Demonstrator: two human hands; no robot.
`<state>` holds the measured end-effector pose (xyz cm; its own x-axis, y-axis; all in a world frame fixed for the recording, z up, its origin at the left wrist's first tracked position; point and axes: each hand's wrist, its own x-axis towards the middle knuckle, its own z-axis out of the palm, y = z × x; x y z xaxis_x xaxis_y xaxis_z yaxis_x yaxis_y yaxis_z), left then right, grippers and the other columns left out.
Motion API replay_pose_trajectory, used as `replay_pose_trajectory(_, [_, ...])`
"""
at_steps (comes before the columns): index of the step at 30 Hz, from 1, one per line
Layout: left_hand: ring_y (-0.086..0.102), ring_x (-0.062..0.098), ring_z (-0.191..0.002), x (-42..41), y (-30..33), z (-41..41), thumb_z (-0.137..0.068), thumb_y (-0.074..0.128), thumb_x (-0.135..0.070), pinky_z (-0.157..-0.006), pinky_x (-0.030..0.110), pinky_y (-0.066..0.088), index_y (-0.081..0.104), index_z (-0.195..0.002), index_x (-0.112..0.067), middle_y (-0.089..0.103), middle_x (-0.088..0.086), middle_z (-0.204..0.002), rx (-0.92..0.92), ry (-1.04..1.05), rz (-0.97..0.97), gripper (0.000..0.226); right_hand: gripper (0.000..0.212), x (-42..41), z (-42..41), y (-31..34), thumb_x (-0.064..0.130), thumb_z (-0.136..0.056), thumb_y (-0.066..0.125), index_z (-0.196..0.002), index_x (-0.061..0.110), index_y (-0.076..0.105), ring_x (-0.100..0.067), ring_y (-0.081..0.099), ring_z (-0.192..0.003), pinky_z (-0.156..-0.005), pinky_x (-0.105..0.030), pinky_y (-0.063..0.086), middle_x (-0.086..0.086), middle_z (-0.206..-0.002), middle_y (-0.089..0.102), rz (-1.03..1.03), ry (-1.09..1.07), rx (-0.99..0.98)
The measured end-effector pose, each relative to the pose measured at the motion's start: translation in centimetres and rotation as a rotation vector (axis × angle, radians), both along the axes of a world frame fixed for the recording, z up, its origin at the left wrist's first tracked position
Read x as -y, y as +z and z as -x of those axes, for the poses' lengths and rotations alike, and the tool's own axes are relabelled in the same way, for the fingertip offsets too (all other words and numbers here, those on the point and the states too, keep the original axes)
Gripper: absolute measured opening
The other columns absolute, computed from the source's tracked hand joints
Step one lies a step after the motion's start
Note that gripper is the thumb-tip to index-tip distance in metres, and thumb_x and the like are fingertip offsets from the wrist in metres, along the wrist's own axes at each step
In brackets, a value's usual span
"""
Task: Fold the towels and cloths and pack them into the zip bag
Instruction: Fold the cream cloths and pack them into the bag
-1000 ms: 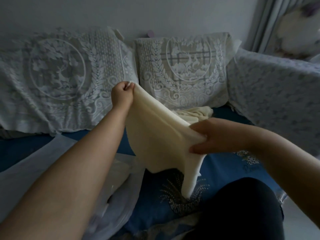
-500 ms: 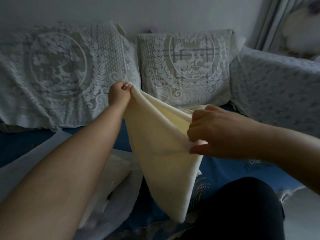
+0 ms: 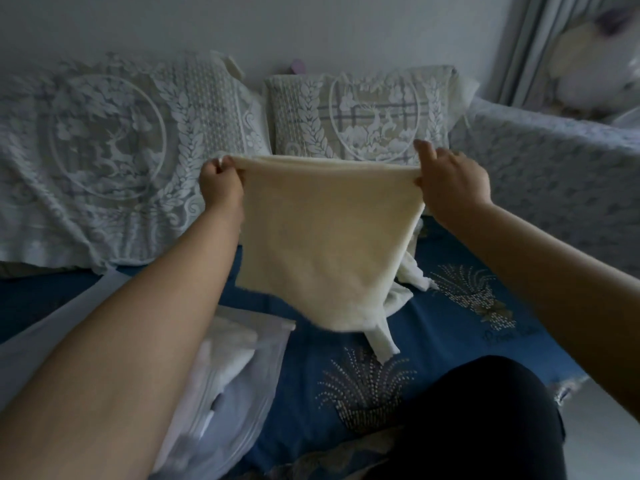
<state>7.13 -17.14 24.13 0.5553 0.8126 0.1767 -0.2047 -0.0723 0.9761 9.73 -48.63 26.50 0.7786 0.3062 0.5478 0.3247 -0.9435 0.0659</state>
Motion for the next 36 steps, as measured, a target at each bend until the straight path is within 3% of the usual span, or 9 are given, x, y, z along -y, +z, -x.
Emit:
replay_pose_trajectory(4, [0.05, 0.015, -0.082, 0.6, -1.2, 1.6, -0.098, 0.038, -0.029, -0.075, 0.027, 0.04, 0.056, -0.101, -0.012, 0.054, 0.001, -0.089, -0.057, 0.015, -0.216, 0.026, 0.025, 1.1, -0.8, -1.3, 0.026, -0.09, 0.061, -0.11, 0.011, 0.063, -0.031, 0.05, -0.11, -0.087, -0.041, 0.046, -0.013, -0.119, 0.051, -0.134, 0.001, -0.157])
replay_pose_trajectory(9, [0.056, 0.025, -0.091, -2.8, -6.0, 3.9, -0.095, 0.049, -0.029, -0.075, 0.033, 0.044, 0.062, -0.102, -0.01, 0.059, 0.012, -0.096, -0.545, -0.256, -0.348, 0.025, 0.017, 3.7, -0.1, -4.9, 0.032, -0.083, 0.068, -0.097, 0.024, 0.063, -0.014, 0.055, -0.098, -0.084, -0.027, 0.043, 0.008, -0.111, 0.057, -0.031, 0.389, -0.816])
replay_pose_trajectory(12, [0.046, 0.018, -0.058, -4.4, -7.2, 5.6, -0.095, 0.053, -0.031, -0.054, 0.027, 0.036, 0.06, -0.082, -0.011, 0.051, 0.008, -0.069, -0.948, -0.625, -0.474, 0.025, 0.01, 4.9, 1.6, -7.1, 0.025, -0.085, 0.067, -0.094, 0.024, 0.064, -0.011, 0.065, -0.078, -0.07, -0.022, 0.049, 0.006, -0.085, 0.066, -0.01, 0.467, -1.202])
replay_pose_trajectory(15, [0.03, 0.007, -0.04, -5.1, -7.4, 6.5, -0.093, 0.057, -0.033, -0.042, 0.022, 0.021, 0.057, -0.07, -0.016, 0.038, -0.004, -0.049, -1.253, -0.874, -0.505, 0.029, 0.027, 5.2, 2.6, -9.2, 0.015, -0.087, 0.065, -0.114, 0.01, 0.06, -0.004, 0.067, -0.072, -0.064, -0.021, 0.053, 0.003, -0.091, 0.068, -0.073, 0.458, -1.555])
replay_pose_trajectory(20, [0.049, 0.022, -0.062, -3.9, -8.1, 4.1, -0.094, 0.053, -0.037, -0.056, 0.028, 0.038, 0.063, -0.102, 0.0, 0.059, 0.013, -0.08, -1.355, -0.616, -0.764, 0.04, 0.026, 3.7, 0.0, -12.6, 0.023, -0.089, 0.063, -0.105, 0.003, 0.062, -0.011, 0.051, -0.048, -0.048, -0.024, 0.042, -0.006, -0.065, 0.057, -0.237, 0.261, -1.272])
replay_pose_trajectory(24, [0.061, 0.033, -0.103, -1.2, -10.1, 1.2, -0.09, 0.056, -0.043, -0.088, 0.04, 0.053, 0.034, -0.142, -0.011, 0.053, 0.019, -0.131, -1.099, -0.351, -0.621, 0.064, 0.043, 1.4, -2.3, -15.8, 0.027, -0.09, 0.061, -0.127, 0.009, 0.046, -0.021, 0.068, -0.069, -0.053, -0.029, 0.057, -0.014, -0.107, 0.062, -0.914, 0.043, -1.064])
replay_pose_trajectory(28, [0.037, 0.029, -0.135, 3.8, -13.5, 1.3, -0.081, 0.064, -0.052, -0.108, 0.039, 0.035, 0.027, -0.146, -0.021, 0.034, 0.007, -0.151, -1.148, -0.725, -1.046, 0.081, 0.082, 0.3, -1.0, -19.7, 0.052, -0.088, 0.053, -0.147, 0.006, 0.019, -0.033, 0.055, -0.115, -0.086, -0.04, 0.052, -0.017, -0.142, 0.042, -0.687, -0.173, -1.157])
replay_pose_trajectory(32, [0.022, 0.025, -0.142, 8.4, -16.8, 2.9, -0.077, 0.068, -0.054, -0.116, 0.036, 0.021, 0.013, -0.15, -0.019, 0.018, 0.005, -0.157, -1.299, -1.1, -1.189, 0.098, 0.076, -0.2, 1.1, -21.0, 0.056, -0.087, 0.053, -0.14, 0.006, 0.031, -0.029, 0.059, -0.091, -0.059, -0.036, 0.054, -0.016, -0.135, 0.047, -0.697, -0.27, -1.456])
replay_pose_trajectory(36, [0.023, 0.031, -0.14, 9.7, -19.3, 3.8, -0.07, 0.071, -0.058, -0.112, 0.051, 0.026, 0.004, -0.15, -0.027, 0.012, 0.003, -0.157, -1.4, -1.038, -1.424, 0.108, 0.073, -0.5, 1.5, -21.2, 0.044, -0.081, 0.068, -0.137, 0.006, 0.039, -0.032, 0.056, -0.107, -0.064, -0.037, 0.052, -0.015, -0.13, 0.051, -0.746, -0.211, -1.304])
